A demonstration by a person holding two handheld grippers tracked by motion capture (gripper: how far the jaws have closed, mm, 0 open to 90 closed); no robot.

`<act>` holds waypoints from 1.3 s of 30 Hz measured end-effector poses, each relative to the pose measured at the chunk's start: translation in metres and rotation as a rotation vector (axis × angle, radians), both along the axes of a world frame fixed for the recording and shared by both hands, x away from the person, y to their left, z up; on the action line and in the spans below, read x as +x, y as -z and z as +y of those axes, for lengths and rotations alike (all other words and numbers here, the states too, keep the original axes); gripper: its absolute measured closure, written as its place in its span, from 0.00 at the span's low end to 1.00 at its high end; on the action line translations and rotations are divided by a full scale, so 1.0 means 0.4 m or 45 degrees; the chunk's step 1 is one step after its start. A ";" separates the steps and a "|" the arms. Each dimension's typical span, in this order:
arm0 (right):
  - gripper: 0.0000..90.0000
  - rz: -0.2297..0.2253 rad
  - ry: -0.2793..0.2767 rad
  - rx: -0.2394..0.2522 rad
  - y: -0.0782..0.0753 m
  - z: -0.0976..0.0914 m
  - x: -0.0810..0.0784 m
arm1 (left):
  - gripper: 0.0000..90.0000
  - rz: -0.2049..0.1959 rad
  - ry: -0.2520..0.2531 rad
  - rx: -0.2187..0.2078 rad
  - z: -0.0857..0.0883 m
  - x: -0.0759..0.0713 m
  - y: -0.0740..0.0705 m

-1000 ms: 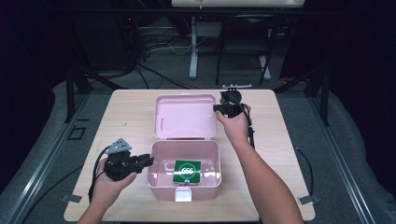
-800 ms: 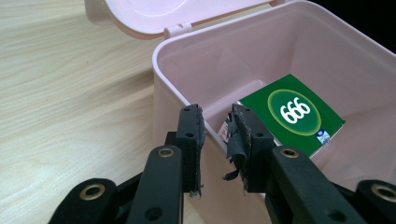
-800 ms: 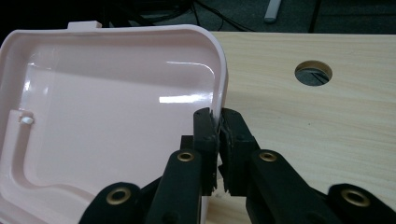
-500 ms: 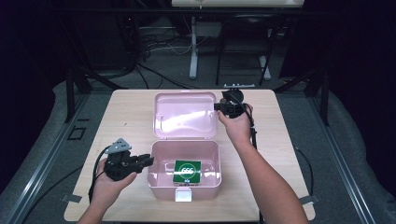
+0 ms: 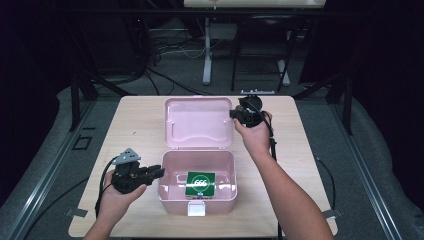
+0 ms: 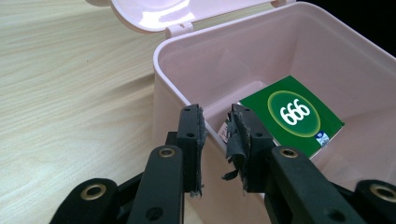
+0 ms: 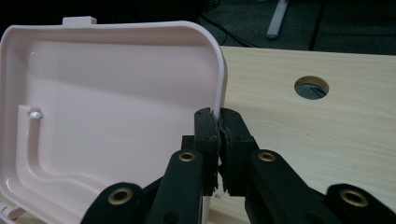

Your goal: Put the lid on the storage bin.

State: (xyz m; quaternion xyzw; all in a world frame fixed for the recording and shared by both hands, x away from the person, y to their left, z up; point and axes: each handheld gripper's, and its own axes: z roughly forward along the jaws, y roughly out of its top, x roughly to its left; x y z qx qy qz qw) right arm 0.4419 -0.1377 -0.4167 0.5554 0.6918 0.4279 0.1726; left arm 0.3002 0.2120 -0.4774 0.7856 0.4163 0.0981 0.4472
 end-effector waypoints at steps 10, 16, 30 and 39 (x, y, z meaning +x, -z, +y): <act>0.97 -0.047 -0.007 -0.003 -0.011 -0.001 -0.021 | 0.82 -0.005 -0.001 -0.002 0.000 -0.001 0.001; 0.97 -0.086 -0.014 -0.009 -0.017 -0.002 -0.039 | 0.82 0.003 0.000 -0.004 0.000 -0.001 0.000; 0.97 -0.150 -0.030 -0.013 -0.031 -0.004 -0.076 | 0.82 -0.003 -0.011 -0.003 -0.001 -0.003 0.001; 0.97 -0.222 -0.054 -0.058 -0.039 -0.003 -0.108 | 0.83 -0.008 -0.022 -0.009 -0.003 -0.005 0.002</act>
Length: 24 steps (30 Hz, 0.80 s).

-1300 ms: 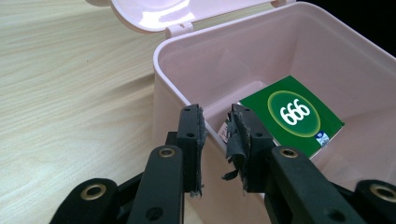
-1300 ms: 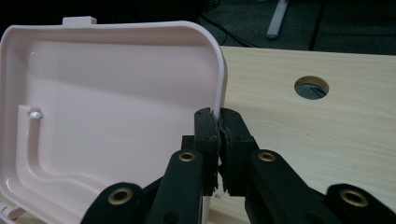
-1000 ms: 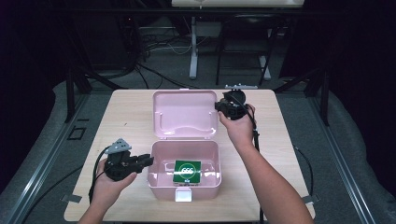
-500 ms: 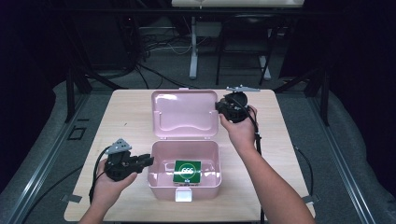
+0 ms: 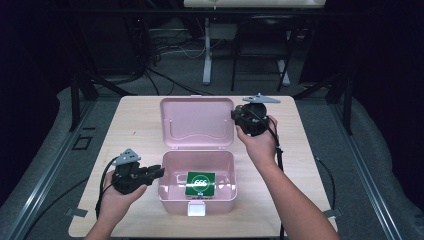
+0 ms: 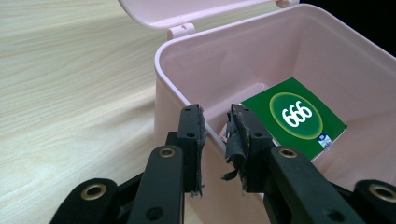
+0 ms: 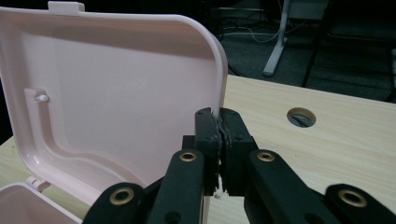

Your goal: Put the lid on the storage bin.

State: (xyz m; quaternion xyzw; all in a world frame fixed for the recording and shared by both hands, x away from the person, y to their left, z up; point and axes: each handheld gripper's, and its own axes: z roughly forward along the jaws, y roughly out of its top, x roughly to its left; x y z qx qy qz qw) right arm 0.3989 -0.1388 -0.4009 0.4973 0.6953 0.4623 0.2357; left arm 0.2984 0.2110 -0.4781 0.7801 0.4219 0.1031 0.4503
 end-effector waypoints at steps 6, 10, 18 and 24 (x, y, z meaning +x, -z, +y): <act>0.97 -0.037 -0.015 0.018 -0.001 -0.006 -0.023 | 0.83 0.000 -0.001 -0.001 -0.001 0.000 0.000; 0.97 -0.060 -0.026 0.009 -0.004 -0.008 -0.040 | 0.83 0.004 -0.001 -0.003 0.000 0.001 0.000; 0.97 -0.111 -0.055 -0.020 -0.010 -0.010 -0.079 | 0.83 0.001 -0.005 -0.001 0.000 0.002 0.000; 0.97 -0.145 -0.065 -0.023 -0.007 -0.014 -0.099 | 0.82 0.003 -0.002 0.001 -0.001 0.004 -0.001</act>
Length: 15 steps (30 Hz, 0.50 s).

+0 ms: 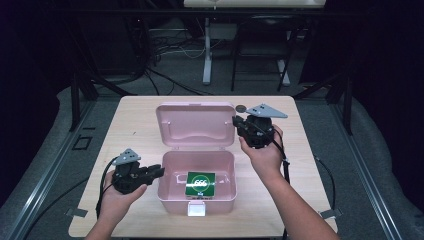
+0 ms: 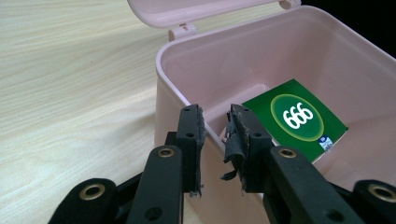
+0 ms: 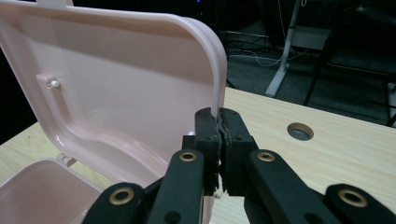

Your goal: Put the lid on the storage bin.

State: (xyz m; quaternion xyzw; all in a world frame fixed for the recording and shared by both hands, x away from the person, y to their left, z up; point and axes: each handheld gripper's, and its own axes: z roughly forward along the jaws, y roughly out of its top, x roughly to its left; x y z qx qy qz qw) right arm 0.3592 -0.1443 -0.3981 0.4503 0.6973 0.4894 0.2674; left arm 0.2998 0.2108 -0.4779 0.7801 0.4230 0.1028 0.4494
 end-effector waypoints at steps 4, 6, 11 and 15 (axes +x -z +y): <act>0.97 -0.007 -0.009 0.015 0.002 -0.004 -0.012 | 0.81 -0.006 -0.001 0.008 -0.002 0.008 -0.003; 0.97 -0.015 -0.012 0.009 0.001 -0.004 -0.018 | 0.82 -0.016 0.010 0.012 -0.001 0.012 -0.009; 0.97 -0.016 -0.023 0.010 0.001 -0.007 -0.031 | 0.82 -0.054 -0.005 0.017 0.003 0.020 -0.031; 0.97 -0.031 -0.028 0.002 0.001 -0.007 -0.042 | 0.82 -0.088 -0.008 0.034 0.004 0.026 -0.057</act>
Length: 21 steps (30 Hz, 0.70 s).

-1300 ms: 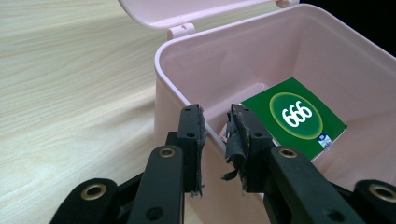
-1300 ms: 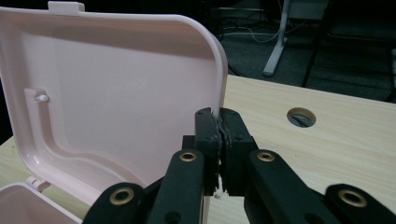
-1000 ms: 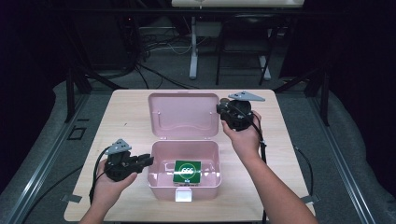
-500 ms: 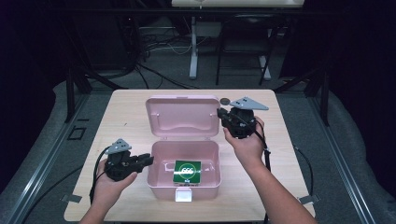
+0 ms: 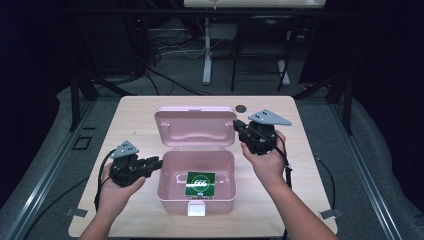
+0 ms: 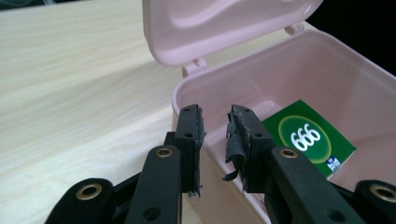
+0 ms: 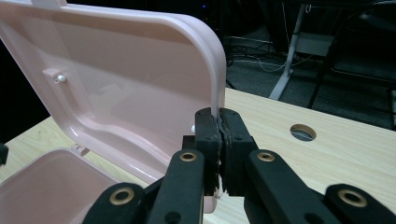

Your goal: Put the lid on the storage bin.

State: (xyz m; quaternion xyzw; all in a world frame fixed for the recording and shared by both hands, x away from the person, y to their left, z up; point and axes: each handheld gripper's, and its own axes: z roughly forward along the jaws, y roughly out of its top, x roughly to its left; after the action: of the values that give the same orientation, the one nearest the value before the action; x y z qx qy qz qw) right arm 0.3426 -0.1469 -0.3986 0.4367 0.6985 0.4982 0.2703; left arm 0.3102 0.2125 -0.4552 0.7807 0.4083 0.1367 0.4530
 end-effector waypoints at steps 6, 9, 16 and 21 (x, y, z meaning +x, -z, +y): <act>0.97 -0.005 -0.005 -0.012 -0.002 0.000 -0.013 | 0.83 -0.040 0.006 0.018 0.000 0.006 -0.034; 0.97 -0.010 -0.008 -0.013 0.000 0.000 -0.019 | 0.83 -0.053 0.001 0.023 -0.001 0.011 -0.047; 0.97 -0.027 -0.016 -0.017 0.003 -0.001 -0.032 | 0.82 -0.118 -0.020 0.040 -0.001 0.023 -0.092; 0.97 -0.030 -0.022 -0.019 0.004 -0.002 -0.038 | 0.82 -0.149 -0.040 0.025 0.003 0.033 -0.126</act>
State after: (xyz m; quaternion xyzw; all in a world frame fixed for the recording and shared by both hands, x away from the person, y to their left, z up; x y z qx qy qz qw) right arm 0.3273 -0.1479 -0.4004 0.4229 0.7028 0.5002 0.2776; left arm 0.3236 0.2137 -0.4049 0.7692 0.3921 0.1932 0.4661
